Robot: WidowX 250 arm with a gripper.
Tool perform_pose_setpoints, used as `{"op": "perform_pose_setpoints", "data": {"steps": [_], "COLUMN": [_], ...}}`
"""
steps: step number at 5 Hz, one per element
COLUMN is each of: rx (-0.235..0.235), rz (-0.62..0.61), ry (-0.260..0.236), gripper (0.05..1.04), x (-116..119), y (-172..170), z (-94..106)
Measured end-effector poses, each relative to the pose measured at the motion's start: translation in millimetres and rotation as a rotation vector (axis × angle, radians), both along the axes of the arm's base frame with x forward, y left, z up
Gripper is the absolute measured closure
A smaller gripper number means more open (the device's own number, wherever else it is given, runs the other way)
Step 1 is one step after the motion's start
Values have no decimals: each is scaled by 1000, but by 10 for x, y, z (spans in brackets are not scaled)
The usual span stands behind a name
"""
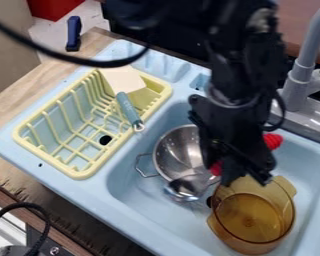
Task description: Put the red spoon into the glass pot
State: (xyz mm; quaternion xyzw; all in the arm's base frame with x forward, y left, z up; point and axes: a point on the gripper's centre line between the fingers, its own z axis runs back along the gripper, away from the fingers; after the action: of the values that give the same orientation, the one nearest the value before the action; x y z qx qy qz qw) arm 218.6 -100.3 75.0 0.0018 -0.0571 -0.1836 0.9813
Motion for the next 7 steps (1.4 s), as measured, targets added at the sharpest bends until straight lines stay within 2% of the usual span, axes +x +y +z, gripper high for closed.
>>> {"op": "perform_pose_setpoints", "data": {"steps": [1,2,5,6,7], "rx": [-3,-26,-110,-102,-100], "rz": [77,178,397,425,448], "ry": [-28,-85,-123,-121,-141], "gripper": [761,761,770,771,771], "x": [39,128,198,195,201], "y": [-94,-180,-379,-398,-418], "z": [-37,-95,-238,-299,-341]}}
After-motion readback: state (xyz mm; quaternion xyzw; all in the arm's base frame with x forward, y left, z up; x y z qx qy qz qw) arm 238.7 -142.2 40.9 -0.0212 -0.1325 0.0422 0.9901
